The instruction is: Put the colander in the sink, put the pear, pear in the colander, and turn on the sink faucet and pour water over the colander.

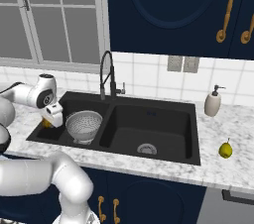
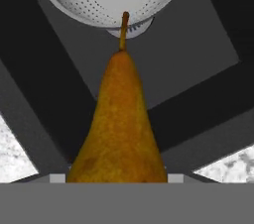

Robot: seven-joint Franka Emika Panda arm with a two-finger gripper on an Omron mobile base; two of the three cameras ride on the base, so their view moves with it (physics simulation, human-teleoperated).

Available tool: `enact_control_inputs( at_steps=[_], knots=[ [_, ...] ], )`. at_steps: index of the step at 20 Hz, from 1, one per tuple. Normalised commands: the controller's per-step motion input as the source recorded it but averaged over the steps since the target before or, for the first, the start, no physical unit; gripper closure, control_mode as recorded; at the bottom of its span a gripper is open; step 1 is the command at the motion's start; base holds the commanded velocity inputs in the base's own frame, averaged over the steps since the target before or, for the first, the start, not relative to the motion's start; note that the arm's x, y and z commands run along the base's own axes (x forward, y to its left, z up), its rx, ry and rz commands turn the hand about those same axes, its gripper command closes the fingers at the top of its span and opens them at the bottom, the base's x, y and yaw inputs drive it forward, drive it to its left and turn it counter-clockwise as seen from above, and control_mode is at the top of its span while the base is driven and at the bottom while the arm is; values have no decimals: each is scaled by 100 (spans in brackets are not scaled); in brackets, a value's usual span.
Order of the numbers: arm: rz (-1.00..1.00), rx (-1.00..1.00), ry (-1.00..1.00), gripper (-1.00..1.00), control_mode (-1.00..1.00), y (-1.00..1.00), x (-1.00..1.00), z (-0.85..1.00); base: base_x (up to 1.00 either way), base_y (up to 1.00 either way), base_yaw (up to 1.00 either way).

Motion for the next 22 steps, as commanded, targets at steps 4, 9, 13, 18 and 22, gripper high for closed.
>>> enact_control_inputs(
  at_steps=[4,9,13,18,22],
  knots=[
    [13,7,0,100,-100,-85,46,1,0,0,0],
    [8,0,0,100,-100,-48,43,-6,0,0,0],
    [3,-2,0,100,-100,-11,46,-30,0,0,0],
    [1,-5,-1,100,-100,0,38,-40,0,0,0],
    [0,-2,0,100,-100,0,42,-30,0,0,0]
  ],
)
